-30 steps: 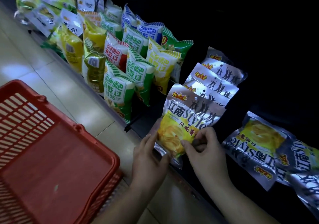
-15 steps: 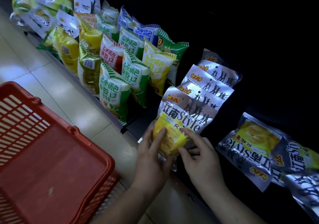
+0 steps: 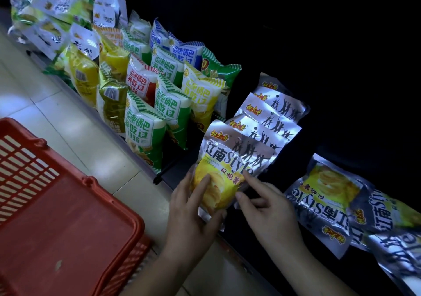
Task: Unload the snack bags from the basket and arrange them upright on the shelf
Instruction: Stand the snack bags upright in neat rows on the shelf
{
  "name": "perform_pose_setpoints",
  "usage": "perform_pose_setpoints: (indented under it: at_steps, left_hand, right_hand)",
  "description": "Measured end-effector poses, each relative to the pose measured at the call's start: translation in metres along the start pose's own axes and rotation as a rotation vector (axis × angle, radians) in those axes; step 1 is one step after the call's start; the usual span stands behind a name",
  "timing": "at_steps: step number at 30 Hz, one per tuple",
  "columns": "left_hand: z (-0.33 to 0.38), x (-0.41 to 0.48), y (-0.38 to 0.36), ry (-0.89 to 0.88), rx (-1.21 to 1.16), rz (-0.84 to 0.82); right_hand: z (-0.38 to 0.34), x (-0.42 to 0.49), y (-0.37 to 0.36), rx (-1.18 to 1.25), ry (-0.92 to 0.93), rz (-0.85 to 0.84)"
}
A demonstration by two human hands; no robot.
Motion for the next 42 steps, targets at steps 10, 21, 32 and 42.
perform_pose_setpoints:
  at_steps: [10,21,32,42]
  left_hand:
    - [0.111,0.008,-0.024,-0.164,-0.194,-0.116]
    - [0.167,0.045,-0.132,-0.117,0.188,-0.680]
    - [0.145,0.008,-0.224,-0.002,0.274,-0.814]
    - [0.137,-0.041,-0.196,-0.069,-0.002,-0.727]
  right_hand:
    - [0.004,0.018,0.101,-0.306,-0.040,0.219]
    - [0.032,0.009,0.187,-0.548,-0.057,0.282]
    - [0.092,-0.013,0.220,-0.946,-0.201,0.032]
    - [0.097,-0.025,0.249,-0.863,-0.184,0.125]
Point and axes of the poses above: each hand's wrist, its own x-axis towards the middle knuckle, its own y-axis out of the back of the hand, z = x × y, the point moved 9 cm from there along x, towards the middle knuckle, and after that the axes turned 5 degrees about z, right-handed, at the moved point
